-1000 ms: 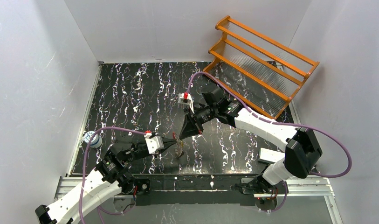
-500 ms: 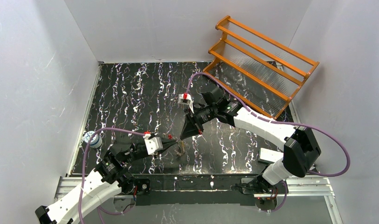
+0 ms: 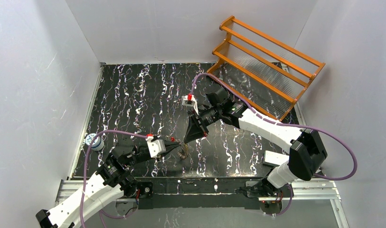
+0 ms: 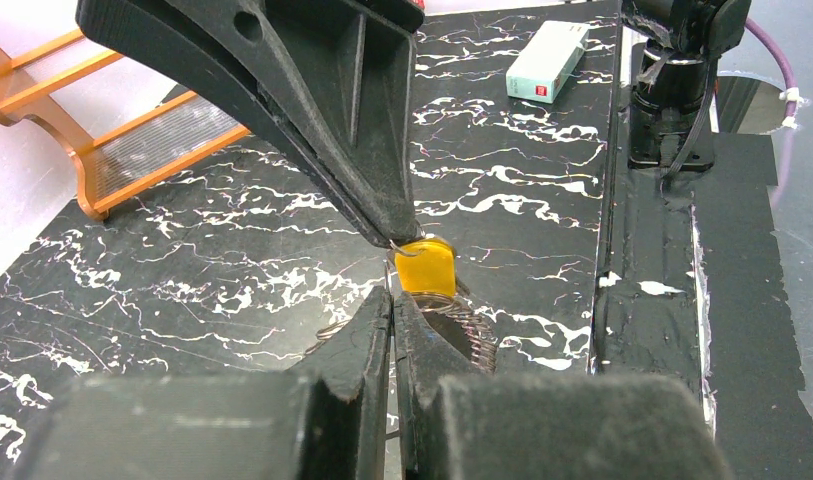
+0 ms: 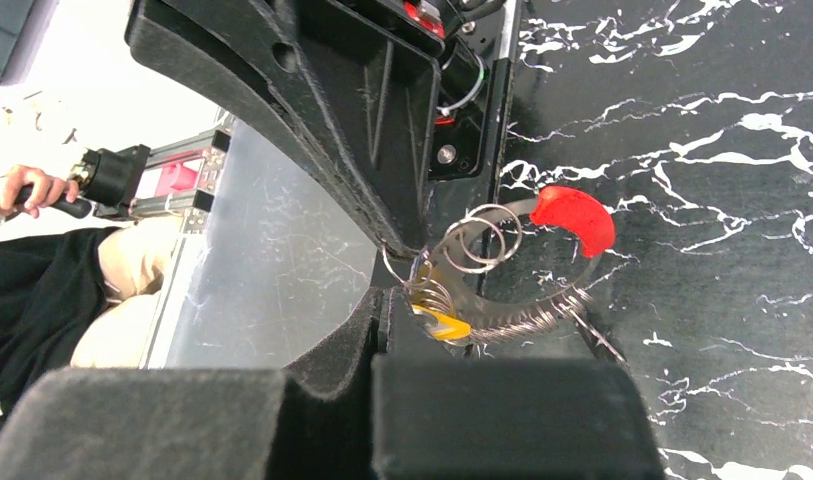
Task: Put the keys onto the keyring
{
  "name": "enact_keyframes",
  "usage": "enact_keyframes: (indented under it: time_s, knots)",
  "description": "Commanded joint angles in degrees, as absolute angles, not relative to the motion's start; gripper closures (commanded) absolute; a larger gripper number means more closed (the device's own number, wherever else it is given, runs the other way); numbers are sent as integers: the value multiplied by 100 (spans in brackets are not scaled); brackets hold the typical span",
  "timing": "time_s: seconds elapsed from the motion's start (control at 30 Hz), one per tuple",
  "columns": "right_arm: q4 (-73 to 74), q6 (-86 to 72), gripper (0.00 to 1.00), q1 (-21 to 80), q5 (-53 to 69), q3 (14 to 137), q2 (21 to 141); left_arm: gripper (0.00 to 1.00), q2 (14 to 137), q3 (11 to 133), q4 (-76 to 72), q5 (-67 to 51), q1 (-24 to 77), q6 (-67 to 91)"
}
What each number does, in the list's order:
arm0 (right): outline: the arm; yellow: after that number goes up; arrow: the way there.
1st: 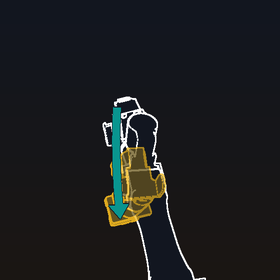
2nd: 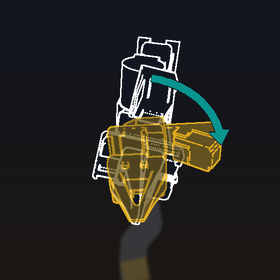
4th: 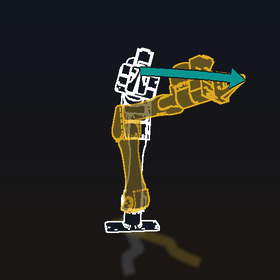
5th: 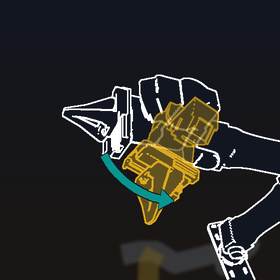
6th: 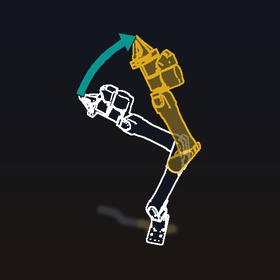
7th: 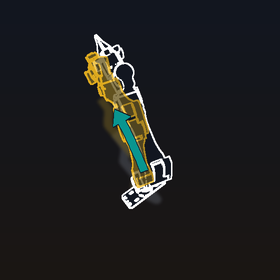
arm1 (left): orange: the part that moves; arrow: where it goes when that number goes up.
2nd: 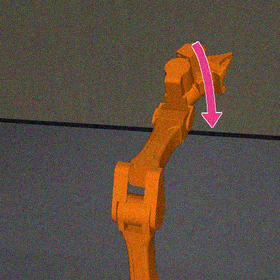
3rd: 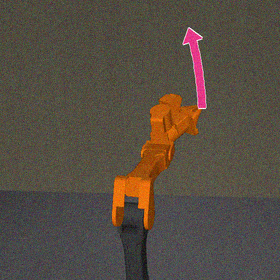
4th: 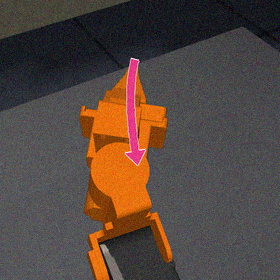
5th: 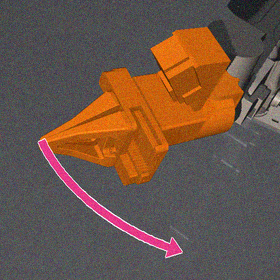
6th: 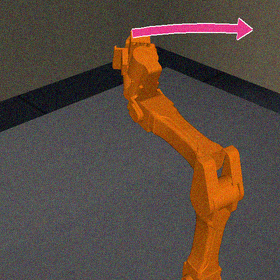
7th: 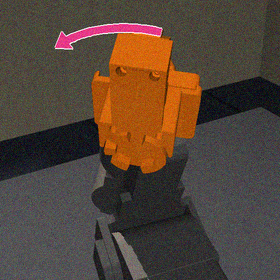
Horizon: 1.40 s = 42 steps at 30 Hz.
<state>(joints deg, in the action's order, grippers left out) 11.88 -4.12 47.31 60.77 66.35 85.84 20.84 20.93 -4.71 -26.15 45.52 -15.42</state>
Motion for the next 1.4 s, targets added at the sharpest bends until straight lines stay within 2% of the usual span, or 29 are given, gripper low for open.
enact_keyframes:
  time_s: [0.0,0.87,1.37]
  knots:
    - [1062,-370,99,4719,6479,7014,8512,100,2031,2091,-670,-2687,4569,-1556]
    - [1478,-264,99,4720,5992,7148,8820,100,2019,2127,-633,-2698,4569,-1538]
    - [1780,-9,99,4725,5290,6911,8813,100,2024,2121,-692,-2694,4570,-1474]
